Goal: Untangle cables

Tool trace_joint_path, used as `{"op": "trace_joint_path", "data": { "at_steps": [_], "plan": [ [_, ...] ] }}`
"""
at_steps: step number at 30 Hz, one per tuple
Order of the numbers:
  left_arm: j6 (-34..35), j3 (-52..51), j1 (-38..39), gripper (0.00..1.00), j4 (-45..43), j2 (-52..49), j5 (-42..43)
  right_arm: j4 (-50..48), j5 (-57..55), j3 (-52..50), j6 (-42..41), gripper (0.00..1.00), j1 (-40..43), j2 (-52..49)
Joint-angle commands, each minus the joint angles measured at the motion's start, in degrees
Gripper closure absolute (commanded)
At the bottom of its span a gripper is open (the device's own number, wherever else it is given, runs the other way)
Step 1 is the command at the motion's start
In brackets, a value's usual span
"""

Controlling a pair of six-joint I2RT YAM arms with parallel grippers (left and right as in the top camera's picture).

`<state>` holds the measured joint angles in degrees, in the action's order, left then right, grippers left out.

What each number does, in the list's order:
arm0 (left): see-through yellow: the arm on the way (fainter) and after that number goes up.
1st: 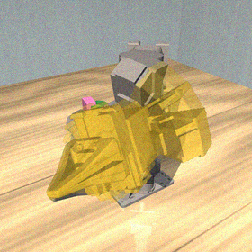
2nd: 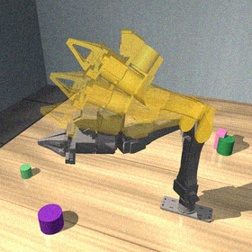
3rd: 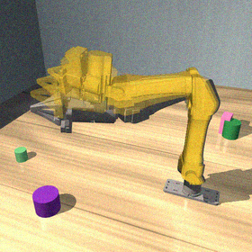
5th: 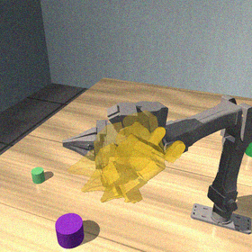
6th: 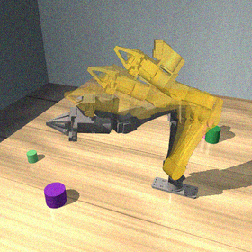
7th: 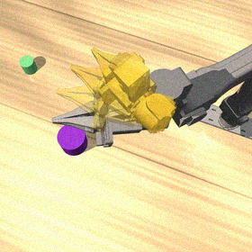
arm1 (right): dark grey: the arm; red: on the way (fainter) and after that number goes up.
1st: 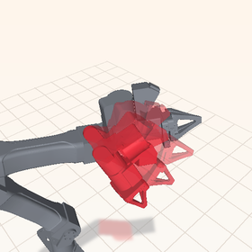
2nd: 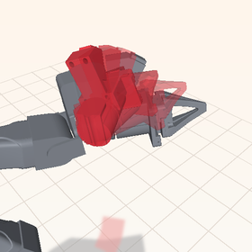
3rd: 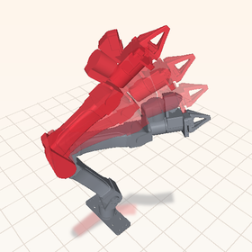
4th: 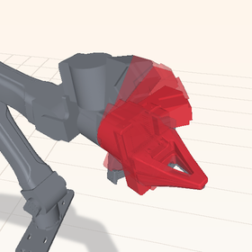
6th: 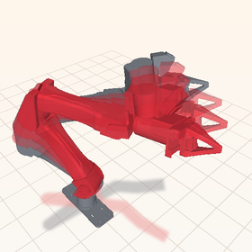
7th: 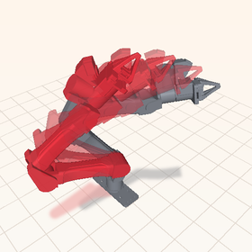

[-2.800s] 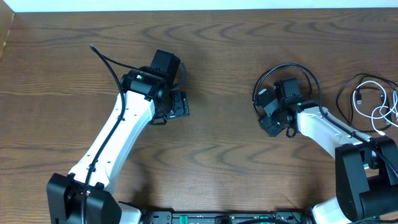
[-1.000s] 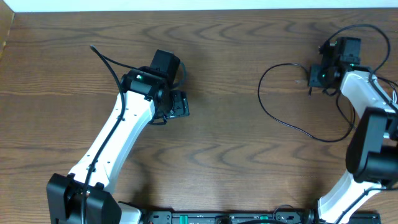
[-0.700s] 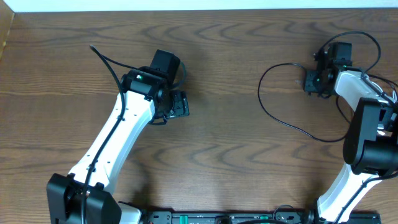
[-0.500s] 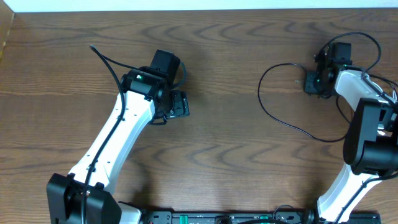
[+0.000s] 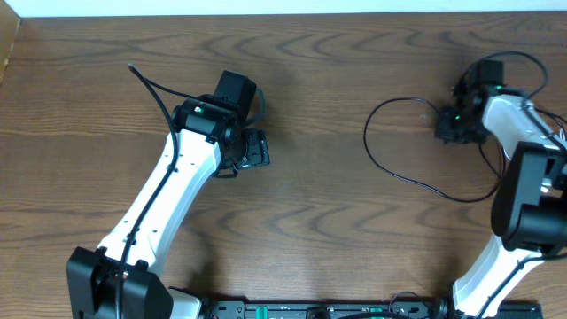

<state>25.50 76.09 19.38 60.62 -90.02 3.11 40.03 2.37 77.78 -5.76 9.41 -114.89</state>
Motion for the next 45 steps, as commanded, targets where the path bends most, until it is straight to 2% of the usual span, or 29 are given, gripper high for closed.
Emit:
{"op": "trace_joint_path", "data": {
  "at_steps": [1,4,11,15,18,19,20,22,24,30,34,38,42,45],
  "plan": [
    [0.28,-0.22,-0.13,0.2,0.2,-0.22,0.31,2.08,-4.5,7.45,-1.07,0.99,4.76,9.05],
    [0.28,-0.22,-0.13,0.2,0.17,-0.22,0.28,3.37,-8.52,11.19,-1.79,0.99,9.18,14.36],
    [0.28,-0.22,-0.13,0.2,0.17,-0.22,0.31,3.23,-14.14,12.44,-10.86,0.99,23.63,24.68],
    [0.28,-0.22,-0.13,0.2,0.15,-0.22,0.31,4.9,-10.6,12.37,-11.85,0.99,28.83,24.74],
    [0.28,-0.22,-0.13,0.2,0.15,-0.22,0.31,6.95,-9.92,12.22,-11.82,0.99,29.73,23.71],
    [0.28,-0.22,-0.13,0.2,0.17,-0.22,0.31,7.48,-9.9,12.04,-11.82,0.92,29.68,23.23],
    [0.28,-0.22,-0.11,0.2,0.2,-0.22,0.31,7.85,-9.03,11.98,-11.85,0.78,29.59,22.88],
    [0.28,-0.22,-0.13,0.2,0.22,-0.22,0.31,8.11,-4.83,11.93,-11.8,0.62,29.53,22.49],
    [0.28,-0.22,-0.13,0.2,0.2,-0.22,0.31,8.22,-0.9,11.91,-11.78,0.61,29.46,22.34],
    [0.28,-0.22,-0.13,0.2,0.15,-0.22,0.26,11.04,9.68,11.72,-11.32,0.55,27.5,22.29],
    [0.26,-0.22,-0.13,0.2,0.15,-0.22,0.26,15.1,12.96,11.45,-8.7,0.51,23.8,22.29],
    [0.04,-0.22,-0.13,0.2,-0.66,-0.22,0.24,19.74,13.46,11.34,-3.61,0.46,17.4,22.29],
    [0.0,-0.22,-0.13,0.2,-2.4,-0.22,0.11,22.29,13.4,11.34,4.81,0.36,8.24,22.29],
    [0.0,-0.22,-0.13,0.19,-2.6,-0.22,-4.07,23.19,12.33,11.13,10.51,0.3,1.44,22.29]
  ]
}}
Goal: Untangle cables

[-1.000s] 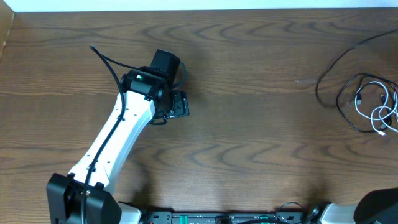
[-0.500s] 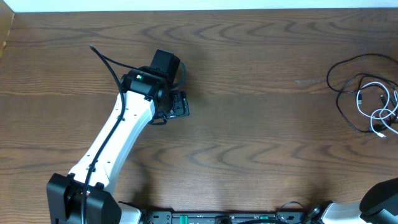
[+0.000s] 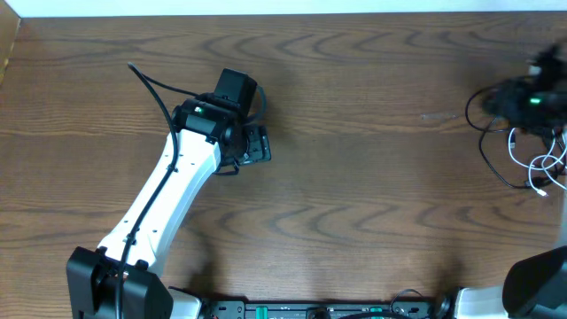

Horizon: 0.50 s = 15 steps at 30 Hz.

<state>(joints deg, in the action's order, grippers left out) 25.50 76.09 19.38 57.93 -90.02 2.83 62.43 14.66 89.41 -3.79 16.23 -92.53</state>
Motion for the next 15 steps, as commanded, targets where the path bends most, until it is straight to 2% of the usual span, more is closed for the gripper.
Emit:
{"op": "trace_joint_path", "data": {
  "at_steps": [1,4,5,11,15],
  "plan": [
    [-0.2,-0.22,-0.13,0.2,0.31,-0.22,-4.74,0.81,-0.09,-0.68,8.94,0.28,-6.69,-0.07],
    [-0.39,-0.22,-0.13,0.2,2.23,-0.22,-8.83,0.52,-0.44,-2.1,9.03,0.15,-11.06,-0.09],
    [-0.37,-0.22,-0.17,0.19,3.82,-0.22,-11.19,0.37,-1.07,-3.56,8.94,0.01,-12.92,-0.09],
    [0.11,-0.22,-2.49,0.2,8.96,-0.22,-11.41,0.72,-7.74,-11.34,0.7,0.01,-15.85,-0.09],
    [0.26,-0.22,-4.76,0.19,14.12,-0.22,-8.81,2.29,-7.43,-15.32,-0.46,0.01,-15.96,-0.09]
  ]
}}
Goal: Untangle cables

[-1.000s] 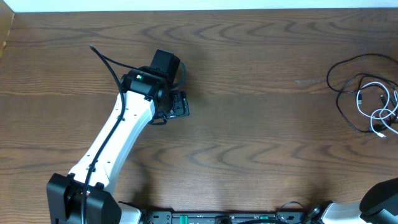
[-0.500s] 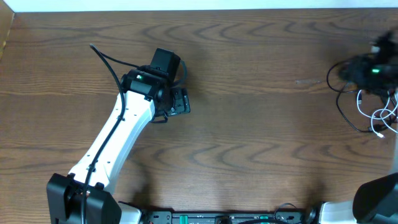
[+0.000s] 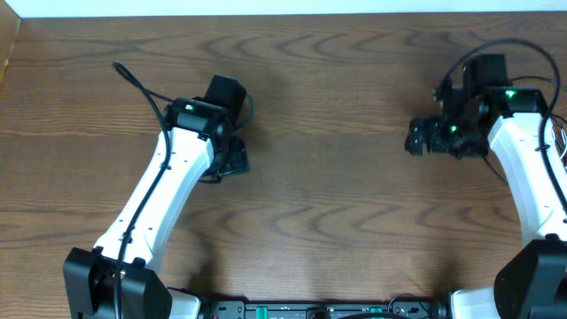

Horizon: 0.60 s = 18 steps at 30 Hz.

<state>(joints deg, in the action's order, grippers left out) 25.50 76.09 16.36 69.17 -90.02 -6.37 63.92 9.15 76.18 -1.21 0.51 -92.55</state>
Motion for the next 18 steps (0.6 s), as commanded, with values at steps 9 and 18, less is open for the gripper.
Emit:
{"op": "trace_joint_path", "data": {
  "at_steps": [9,18],
  "plan": [
    [0.35,-2.1,-2.47,0.2,11.23,1.29,2.16,1.57,-2.27,-9.33,-4.24,0.01,-0.24,3.82],
    [1.16,-20.96,-2.47,0.2,-6.34,26.4,3.17,-12.07,-3.37,-25.11,-5.35,0.01,-1.05,28.68]
  ]
}}
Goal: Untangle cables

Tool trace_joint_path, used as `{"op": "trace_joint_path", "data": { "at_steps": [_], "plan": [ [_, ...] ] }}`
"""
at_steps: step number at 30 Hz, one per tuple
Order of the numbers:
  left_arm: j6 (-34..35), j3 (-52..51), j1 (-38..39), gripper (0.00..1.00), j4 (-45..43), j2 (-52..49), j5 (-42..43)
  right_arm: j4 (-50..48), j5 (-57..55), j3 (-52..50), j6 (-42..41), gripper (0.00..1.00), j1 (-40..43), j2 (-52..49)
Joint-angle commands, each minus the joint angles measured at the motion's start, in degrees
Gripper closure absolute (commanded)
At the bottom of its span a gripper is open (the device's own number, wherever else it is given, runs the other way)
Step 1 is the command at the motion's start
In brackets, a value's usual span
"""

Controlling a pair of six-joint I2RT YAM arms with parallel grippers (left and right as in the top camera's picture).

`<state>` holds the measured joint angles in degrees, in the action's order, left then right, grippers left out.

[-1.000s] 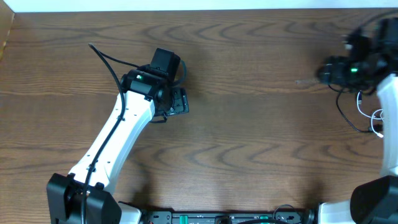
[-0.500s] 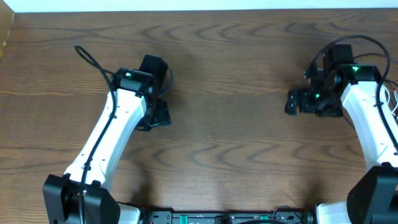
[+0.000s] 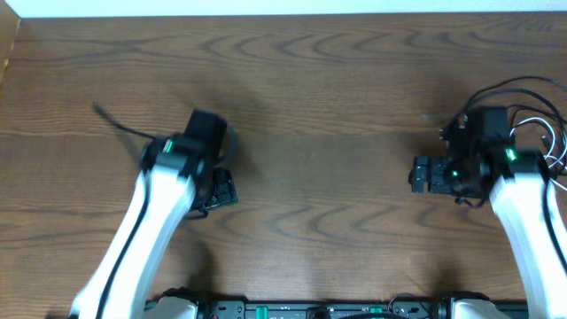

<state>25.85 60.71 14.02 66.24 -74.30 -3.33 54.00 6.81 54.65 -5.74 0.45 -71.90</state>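
The cables lie bunched at the table's far right edge: a thin black cable (image 3: 521,86) in loops and a white cable (image 3: 555,149) beside it, partly cut off by the frame. My right gripper (image 3: 423,175) points left over bare wood, well left of the bunch, with nothing between its fingers. Far off on the left half, my left gripper (image 3: 219,190) hangs near the table's front, also with nothing in it. It is too blurred to read its jaws.
The brown wooden table (image 3: 319,106) spreads between the two arms. A dark rail (image 3: 319,310) with electronics runs along the front edge. The left arm's own black lead (image 3: 115,124) sticks out to the upper left.
Both arms have drawn back toward the front edge. The left gripper now sits lower and further left, the right gripper lower, and more of the cable bunch shows at the right.
A black cable first lay in a wide loop right of centre, with the right gripper at its upper end. Then the loop was gone and black and white cables were bunched at the far right. After that the right gripper stood empty left of them, and both arms are now pulled back.
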Motion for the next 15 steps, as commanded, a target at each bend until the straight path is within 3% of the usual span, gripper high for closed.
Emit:
{"op": "trace_joint_path", "data": {
  "at_steps": [1,4,8,15],
  "plan": [
    [0.83,-7.98,-0.13,0.2,-5.73,15.5,0.13,-4.13,-1.31,-5.64,-0.87,0.01,-1.33,12.41],
    [1.03,-12.85,-0.13,0.19,-9.42,28.81,0.11,-5.49,-1.31,-8.72,-0.87,0.01,-1.46,21.18],
    [1.03,-13.51,-0.13,0.19,-9.4,39.47,0.13,-4.92,-1.27,-9.27,-0.92,0.01,-1.46,27.17],
    [1.01,-13.51,-0.13,0.2,-9.35,49.62,0.11,-4.5,-1.29,-9.27,-0.9,0.01,-1.46,30.29]
  ]
}}
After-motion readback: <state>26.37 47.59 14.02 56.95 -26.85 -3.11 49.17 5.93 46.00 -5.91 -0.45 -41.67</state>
